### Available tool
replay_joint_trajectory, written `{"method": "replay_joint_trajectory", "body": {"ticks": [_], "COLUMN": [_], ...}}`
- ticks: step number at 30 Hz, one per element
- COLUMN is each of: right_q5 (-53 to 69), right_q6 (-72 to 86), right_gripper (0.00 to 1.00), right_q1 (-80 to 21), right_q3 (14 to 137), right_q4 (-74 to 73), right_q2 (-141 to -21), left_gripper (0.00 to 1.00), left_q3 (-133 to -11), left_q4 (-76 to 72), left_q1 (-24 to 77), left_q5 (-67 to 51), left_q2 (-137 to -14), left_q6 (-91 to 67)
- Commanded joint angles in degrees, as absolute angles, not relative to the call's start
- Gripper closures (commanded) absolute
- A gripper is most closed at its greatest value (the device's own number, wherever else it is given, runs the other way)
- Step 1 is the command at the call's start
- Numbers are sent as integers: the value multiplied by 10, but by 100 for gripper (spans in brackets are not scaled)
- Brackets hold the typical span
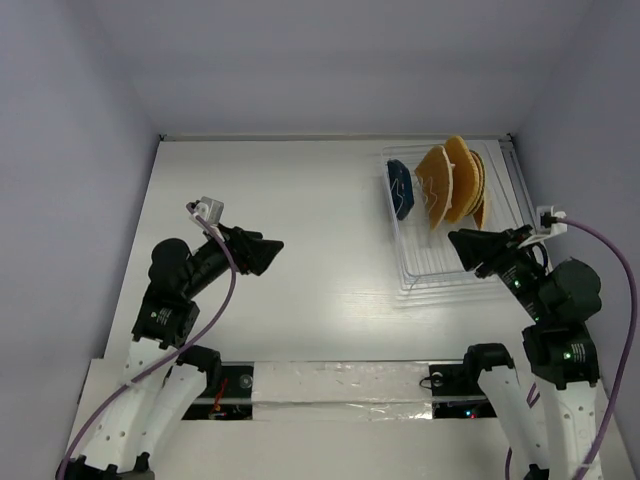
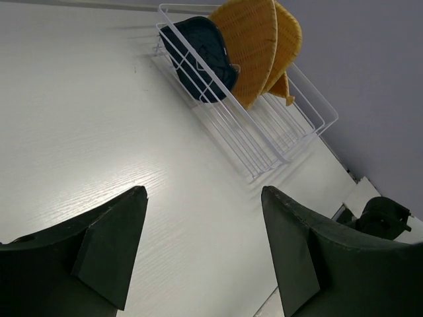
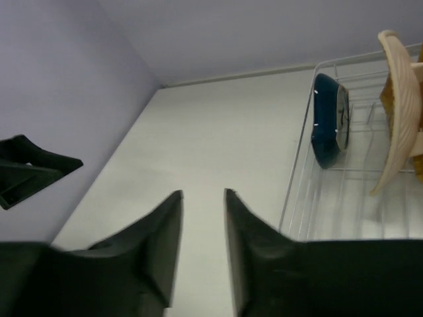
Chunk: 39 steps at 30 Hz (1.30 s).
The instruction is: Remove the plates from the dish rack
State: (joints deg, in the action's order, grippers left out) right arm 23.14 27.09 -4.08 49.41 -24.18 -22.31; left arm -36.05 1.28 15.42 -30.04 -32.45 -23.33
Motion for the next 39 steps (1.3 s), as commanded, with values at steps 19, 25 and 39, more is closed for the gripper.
{"method": "replay_joint_trajectory", "body": {"ticks": [19,25,39], "right_q5": [0,-140,-349], "right_q6": [241,218,146], "right_gripper": [100,84,30], "right_q1": [-272,-285,-285], "right_q3": [522,547,731], "right_q4": [-181,-182,-214], "right_q2": [-438,-540,-820], "left_gripper": [100,100,41], "left_q3": [-403,-404,-402], "left_q4": [17,30,21], "left_q1": [151,151,121], "left_q5": [-250,-234,-269], "left_q2": [-361,-364,-352], "left_q6": [-202,-200,-198]}}
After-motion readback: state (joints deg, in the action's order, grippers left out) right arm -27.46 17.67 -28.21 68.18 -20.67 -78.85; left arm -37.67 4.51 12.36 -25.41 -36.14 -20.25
